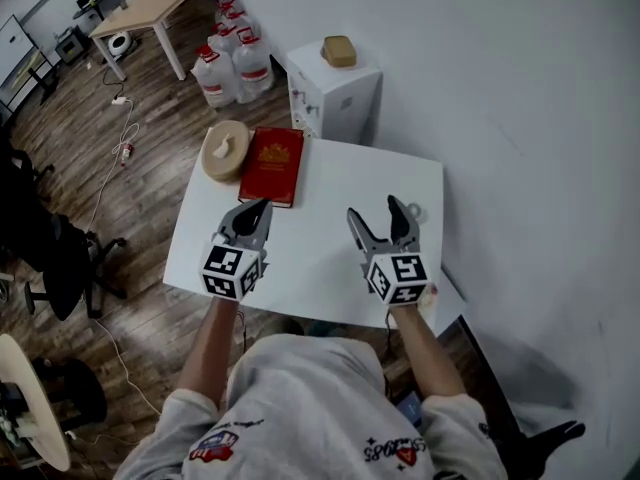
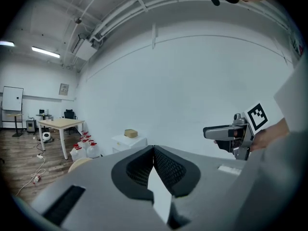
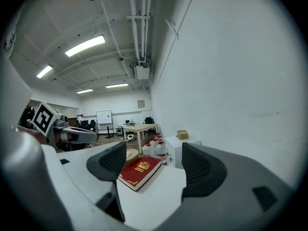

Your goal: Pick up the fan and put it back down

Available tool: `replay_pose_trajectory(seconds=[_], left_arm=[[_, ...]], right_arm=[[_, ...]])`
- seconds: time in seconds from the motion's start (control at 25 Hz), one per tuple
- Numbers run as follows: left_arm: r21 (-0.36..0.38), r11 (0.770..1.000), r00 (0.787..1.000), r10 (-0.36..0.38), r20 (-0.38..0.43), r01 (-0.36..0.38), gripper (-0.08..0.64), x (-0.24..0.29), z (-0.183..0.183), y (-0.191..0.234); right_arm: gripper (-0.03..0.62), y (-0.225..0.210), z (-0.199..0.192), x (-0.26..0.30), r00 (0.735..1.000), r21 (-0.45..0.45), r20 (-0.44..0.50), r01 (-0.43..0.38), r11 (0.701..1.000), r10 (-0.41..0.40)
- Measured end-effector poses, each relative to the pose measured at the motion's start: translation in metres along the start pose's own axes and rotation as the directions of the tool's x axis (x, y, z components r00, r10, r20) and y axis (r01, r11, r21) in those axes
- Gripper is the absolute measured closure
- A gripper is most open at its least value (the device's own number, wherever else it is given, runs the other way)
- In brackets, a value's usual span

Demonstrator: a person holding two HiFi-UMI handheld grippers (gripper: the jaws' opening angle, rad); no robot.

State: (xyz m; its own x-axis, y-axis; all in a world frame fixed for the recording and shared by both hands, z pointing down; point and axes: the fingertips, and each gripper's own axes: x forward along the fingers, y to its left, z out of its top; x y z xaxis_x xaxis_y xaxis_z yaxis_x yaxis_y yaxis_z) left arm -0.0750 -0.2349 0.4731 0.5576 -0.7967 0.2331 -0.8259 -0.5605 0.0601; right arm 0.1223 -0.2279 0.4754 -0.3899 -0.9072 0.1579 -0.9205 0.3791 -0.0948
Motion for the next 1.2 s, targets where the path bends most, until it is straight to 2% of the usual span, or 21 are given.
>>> replay_pose_trajectory(seconds=[0.16, 0.4, 0.64, 0.84, 1.08, 1.2], left_arm=[[-0.003, 0.998, 0.998, -0.058, -0.015, 0.058, 0.555, 0.042, 0.002, -0.008], [0.005, 0.988, 0.988, -0.152, -0.039, 0.153, 0.555, 0.096, 0.011, -0.016], [-0.001, 0.976, 0.974, -0.219, -0.063, 0.220, 0.555, 0.125, 0.003, -0.021], [-0.033, 0.970, 0.964, -0.245, -0.102, 0.243, 0.555, 0.136, -0.008, -0.017], [-0.047, 0.973, 0.964, -0.230, -0.135, 0.226, 0.555, 0.139, -0.022, 0.006], [-0.052, 0.980, 0.970, -0.200, -0.140, 0.194, 0.555, 0.135, -0.027, 0.025]], right_arm=[[0.244, -0.021, 0.000, 0.017, 1.000, 0.006, -0.011, 0.027, 1.000, -0.027], [0.250, -0.063, -0.001, 0.028, 0.992, 0.028, -0.040, 0.121, 0.992, -0.119], [0.252, -0.101, -0.032, 0.023, 0.966, 0.052, -0.140, 0.226, 0.973, -0.217], [0.252, -0.148, -0.079, 0.012, 0.909, 0.105, -0.269, 0.355, 0.929, -0.317], [0.243, -0.199, -0.140, 0.015, 0.819, 0.164, -0.415, 0.497, 0.852, -0.397], [0.241, -0.218, -0.169, 0.021, 0.766, 0.181, -0.501, 0.547, 0.817, -0.402]])
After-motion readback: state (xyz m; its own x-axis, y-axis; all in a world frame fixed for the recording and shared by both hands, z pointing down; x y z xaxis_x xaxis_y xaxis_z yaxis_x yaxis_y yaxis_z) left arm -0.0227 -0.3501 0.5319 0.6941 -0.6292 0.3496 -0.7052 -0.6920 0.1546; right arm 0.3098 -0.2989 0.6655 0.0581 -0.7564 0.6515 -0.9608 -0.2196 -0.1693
